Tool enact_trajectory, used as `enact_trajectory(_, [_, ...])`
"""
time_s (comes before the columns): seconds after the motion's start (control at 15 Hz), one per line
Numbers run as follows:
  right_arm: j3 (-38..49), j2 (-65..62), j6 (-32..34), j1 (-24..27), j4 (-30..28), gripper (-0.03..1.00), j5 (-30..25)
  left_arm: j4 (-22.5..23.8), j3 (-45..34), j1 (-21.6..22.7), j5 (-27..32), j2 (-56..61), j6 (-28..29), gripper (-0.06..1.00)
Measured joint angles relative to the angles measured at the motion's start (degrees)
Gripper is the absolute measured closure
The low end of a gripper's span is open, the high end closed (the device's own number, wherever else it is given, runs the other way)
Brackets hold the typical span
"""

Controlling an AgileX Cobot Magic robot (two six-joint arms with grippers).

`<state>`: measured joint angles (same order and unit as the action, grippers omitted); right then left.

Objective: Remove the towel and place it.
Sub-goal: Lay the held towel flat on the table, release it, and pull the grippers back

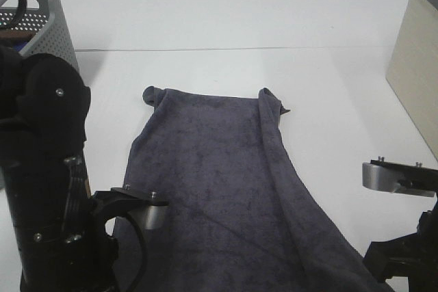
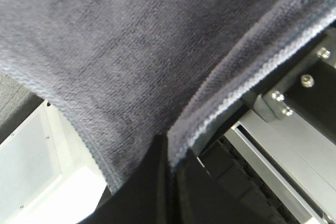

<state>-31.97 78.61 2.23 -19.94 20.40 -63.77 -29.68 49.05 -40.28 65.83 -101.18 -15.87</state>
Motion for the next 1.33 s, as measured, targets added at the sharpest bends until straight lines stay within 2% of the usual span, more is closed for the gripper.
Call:
enact_trajectory(0.27, [0.23,6.07,-4.64,0.00,1.49,0.95,3.78,2.18,3.90,0.00,2.01,-4.76,-0.69,0.94])
enact_trajectory(0.53, [0.23,9.00,-8.42,0.06,5.33,0.94,5.16,2.75,6.59,0.00,2.86,-7.73,-1.60,0.94])
enact_trajectory(0.93, [0.23,10.03,-8.54,0.06,6.76,0.87,6.25,-0.80,7.33,0.00,3.15,-9.57,-2.06,0.94])
enact_trajectory(1.0, [0.23,10.03,-8.54,0.06,7.05,0.83,6.30,-2.06,7.33,0.00,3.15,-9.80,-2.18,0.91])
enact_trajectory(1.13, [0.23,10.03,-8.54,0.06,8.14,0.71,6.47,-3.61,7.33,0.00,3.15,-9.80,-2.98,0.76])
enact_trajectory(1.33, [0.23,10.03,-8.54,0.06,8.37,0.45,6.47,-3.78,7.33,0.00,3.15,-9.80,-2.29,0.35])
